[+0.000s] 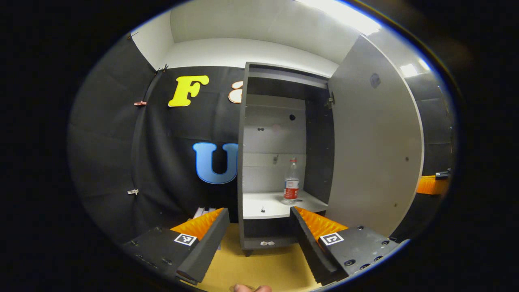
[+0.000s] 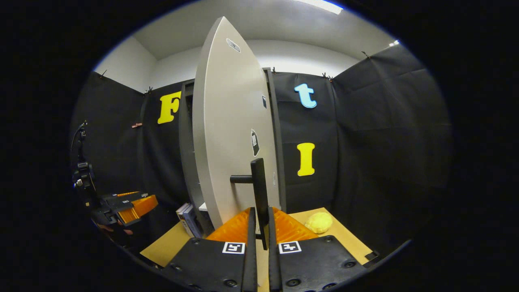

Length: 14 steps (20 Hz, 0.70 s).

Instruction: Open the cabinet door with the right hand, grasp the bottle in the cabinet with the left hand and place it on the coaster, then close the cabinet door with the right hand.

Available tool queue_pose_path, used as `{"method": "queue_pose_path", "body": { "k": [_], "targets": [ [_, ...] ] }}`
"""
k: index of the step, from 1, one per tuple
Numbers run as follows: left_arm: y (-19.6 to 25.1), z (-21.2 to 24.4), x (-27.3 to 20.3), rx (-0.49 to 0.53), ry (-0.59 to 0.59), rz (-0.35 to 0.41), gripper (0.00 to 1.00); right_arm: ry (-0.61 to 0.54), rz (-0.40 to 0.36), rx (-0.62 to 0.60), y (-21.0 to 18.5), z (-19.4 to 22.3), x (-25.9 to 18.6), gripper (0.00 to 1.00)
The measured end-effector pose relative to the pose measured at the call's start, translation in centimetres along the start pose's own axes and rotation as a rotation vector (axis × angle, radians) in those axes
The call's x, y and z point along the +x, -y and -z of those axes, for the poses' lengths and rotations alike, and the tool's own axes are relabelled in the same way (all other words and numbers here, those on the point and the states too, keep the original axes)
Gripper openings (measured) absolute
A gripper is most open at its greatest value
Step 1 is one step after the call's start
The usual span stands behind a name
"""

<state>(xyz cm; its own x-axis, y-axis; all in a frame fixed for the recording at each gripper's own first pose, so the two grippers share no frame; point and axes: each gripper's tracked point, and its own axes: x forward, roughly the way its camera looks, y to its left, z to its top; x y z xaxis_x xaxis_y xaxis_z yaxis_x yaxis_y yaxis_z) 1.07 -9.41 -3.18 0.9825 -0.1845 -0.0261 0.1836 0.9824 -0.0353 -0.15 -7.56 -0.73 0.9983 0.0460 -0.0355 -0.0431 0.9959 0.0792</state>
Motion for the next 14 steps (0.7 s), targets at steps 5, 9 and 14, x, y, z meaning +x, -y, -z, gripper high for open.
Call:
{"method": "queue_pose_path", "body": {
  "k": [5, 9, 14],
  "targets": [
    [2.0, -0.1, 1.4, 0.008, -0.004, 0.002, 0.95, -0.005, 0.036, -0.017, 5.0, -0.8, -1.4, 0.09],
    [3.3, -0.3, 2.4, 0.033, -0.008, -0.014, 0.92, -0.003, 0.024, 0.012, 5.4, -0.7, -1.2, 0.08],
    [5.4, -0.6, 3.7, 0.037, -0.007, -0.025, 0.94, -0.003, -0.009, 0.007, 5.6, -0.3, -0.8, 0.09]
  ]
}}
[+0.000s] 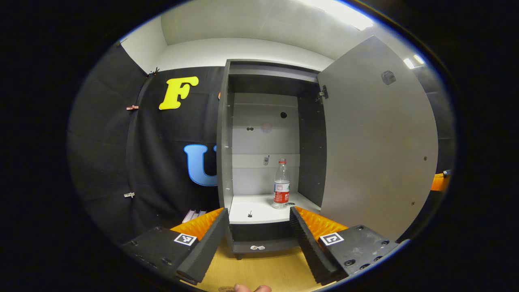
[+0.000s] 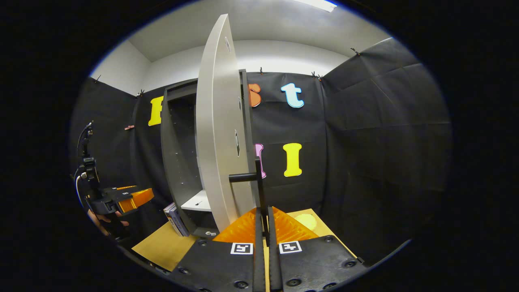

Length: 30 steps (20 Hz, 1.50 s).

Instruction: Open the cabinet door with the right hand, grasp the bottle in the cabinet with the left hand and place it on the coaster, then close the cabinet door with the right hand.

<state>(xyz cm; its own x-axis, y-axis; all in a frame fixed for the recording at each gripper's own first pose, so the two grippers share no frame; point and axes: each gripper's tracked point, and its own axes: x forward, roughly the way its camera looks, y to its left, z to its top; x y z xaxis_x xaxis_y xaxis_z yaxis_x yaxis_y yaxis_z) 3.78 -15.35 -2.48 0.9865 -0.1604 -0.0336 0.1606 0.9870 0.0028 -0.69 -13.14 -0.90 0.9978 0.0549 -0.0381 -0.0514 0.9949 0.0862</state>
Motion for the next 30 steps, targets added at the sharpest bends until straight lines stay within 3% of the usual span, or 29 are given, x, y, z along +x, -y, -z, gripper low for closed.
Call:
{"method": "queue_pose_path", "body": {
  "k": [8, 11, 13, 16, 20, 23, 30],
  "targets": [
    [4.2, -0.5, 4.2, 0.021, 0.000, 0.017, 0.94, -0.008, -0.062, 0.035, 1.4, -1.1, -2.7, 0.11],
    [6.0, -1.0, 7.1, 0.009, 0.011, 0.037, 0.92, 0.046, -0.009, 0.021, 4.3, -2.7, -4.4, 0.12],
    [7.2, -1.3, 9.7, 0.012, 0.020, 0.054, 0.94, 0.029, 0.041, 0.033, 5.9, -1.9, -4.4, 0.24],
    [8.5, -0.7, 14.3, 0.019, 0.019, 0.064, 0.94, -0.002, 0.137, 0.022, 8.9, -0.5, -4.3, 0.99],
    [8.8, 0.9, 20.4, 0.028, -0.008, 0.029, 0.95, 0.071, 0.205, -0.017, 11.5, -1.3, -4.7, 0.97],
    [9.1, 1.5, 24.6, 0.079, -0.003, 0.006, 0.95, 0.065, 0.231, -0.026, 12.4, -0.9, -4.7, 0.98],
    [8.2, 5.0, 33.2, 0.049, -0.054, -0.081, 0.95, 0.028, 0.271, -0.022, 15.4, 0.3, -4.1, 0.98]
  ]
}}
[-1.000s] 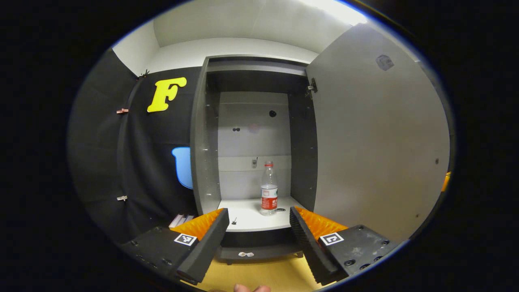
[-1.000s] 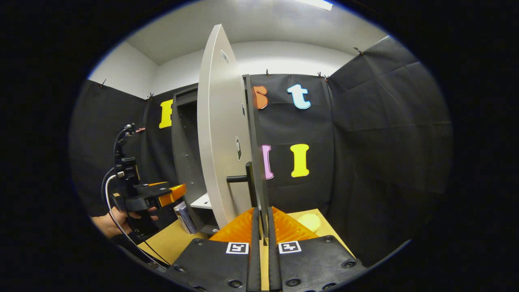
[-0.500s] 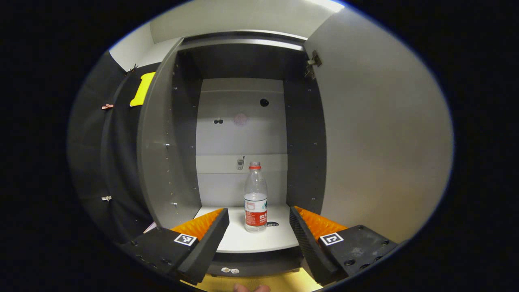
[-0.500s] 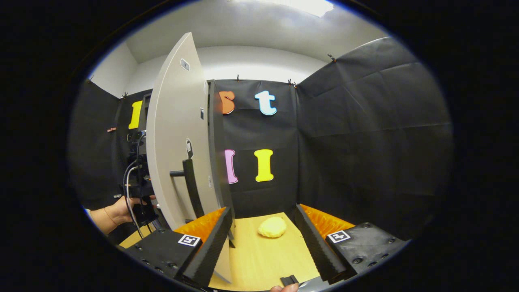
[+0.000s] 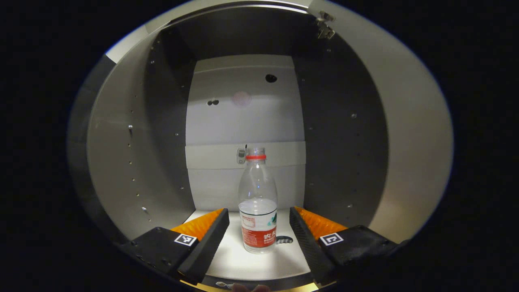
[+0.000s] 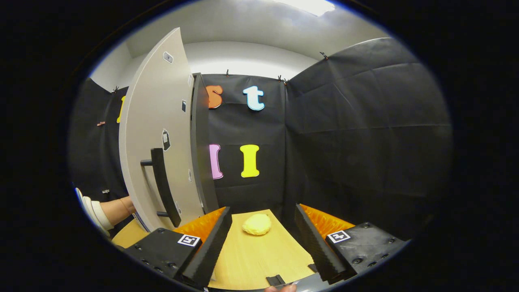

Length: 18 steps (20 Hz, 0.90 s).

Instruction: Open the cabinet door with the right hand, grasp the bottle in the cabinet with the left hand and place it on the coaster, then close the cabinet door with the right hand.

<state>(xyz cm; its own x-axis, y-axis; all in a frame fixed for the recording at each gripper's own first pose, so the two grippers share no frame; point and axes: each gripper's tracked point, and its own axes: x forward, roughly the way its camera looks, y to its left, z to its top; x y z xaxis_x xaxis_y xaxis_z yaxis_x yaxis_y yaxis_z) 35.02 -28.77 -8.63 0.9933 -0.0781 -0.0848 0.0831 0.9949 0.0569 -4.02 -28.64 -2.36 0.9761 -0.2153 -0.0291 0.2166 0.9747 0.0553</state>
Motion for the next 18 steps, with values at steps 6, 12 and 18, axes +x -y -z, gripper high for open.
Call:
{"method": "queue_pose_path", "body": {
  "k": [6, 12, 18],
  "targets": [
    [-0.4, 1.6, 4.8, -0.027, -0.027, -0.039, 0.94, -0.033, 0.046, 0.013, 2.6, 0.9, 0.3, 0.98],
    [-0.5, 1.6, 5.5, -0.001, -0.013, -0.035, 0.75, -0.026, 0.084, 0.027, 4.2, 0.9, 0.4, 0.90],
    [-1.4, -0.9, -0.7, 0.011, 0.047, 0.024, 0.74, -0.007, 0.058, 0.014, 2.9, 0.4, 0.2, 0.98]
  ]
}}
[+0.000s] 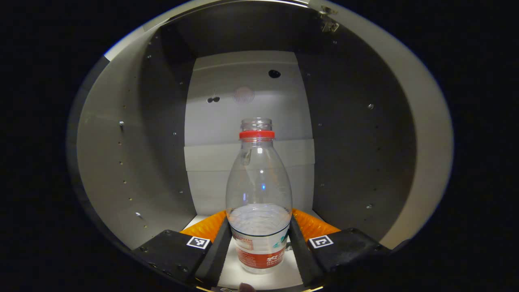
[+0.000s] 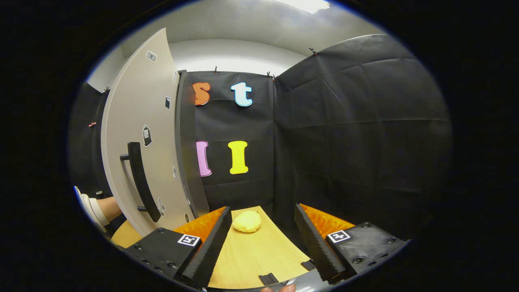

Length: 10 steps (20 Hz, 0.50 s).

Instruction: Open the cabinet door with the right hand, grasp the bottle in the cabinet with the left hand and place it on the coaster, then close the cabinet door with the right hand.

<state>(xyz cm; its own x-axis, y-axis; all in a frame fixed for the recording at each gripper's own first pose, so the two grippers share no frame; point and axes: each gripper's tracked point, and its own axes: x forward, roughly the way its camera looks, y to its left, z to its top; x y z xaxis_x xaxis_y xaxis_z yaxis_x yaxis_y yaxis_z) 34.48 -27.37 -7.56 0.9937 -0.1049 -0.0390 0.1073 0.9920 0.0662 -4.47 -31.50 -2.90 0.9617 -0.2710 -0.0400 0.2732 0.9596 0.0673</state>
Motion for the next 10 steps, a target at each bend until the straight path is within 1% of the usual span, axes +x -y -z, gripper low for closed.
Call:
{"method": "queue_pose_path", "body": {
  "k": [3, 7, 10],
  "targets": [
    [-1.6, -1.1, -4.3, 0.000, 0.026, 0.025, 0.74, -0.001, -0.014, -0.005, -1.1, 0.2, -0.1, 0.98],
    [-5.0, -1.4, -10.4, 0.008, 0.042, 0.017, 0.74, -0.003, -0.009, 0.005, -1.5, 0.1, 0.0, 0.98],
    [-7.3, -0.5, -14.9, -0.003, 0.035, 0.014, 0.74, 0.013, -0.004, 0.016, -1.8, -0.3, 0.3, 0.98]
  ]
}}
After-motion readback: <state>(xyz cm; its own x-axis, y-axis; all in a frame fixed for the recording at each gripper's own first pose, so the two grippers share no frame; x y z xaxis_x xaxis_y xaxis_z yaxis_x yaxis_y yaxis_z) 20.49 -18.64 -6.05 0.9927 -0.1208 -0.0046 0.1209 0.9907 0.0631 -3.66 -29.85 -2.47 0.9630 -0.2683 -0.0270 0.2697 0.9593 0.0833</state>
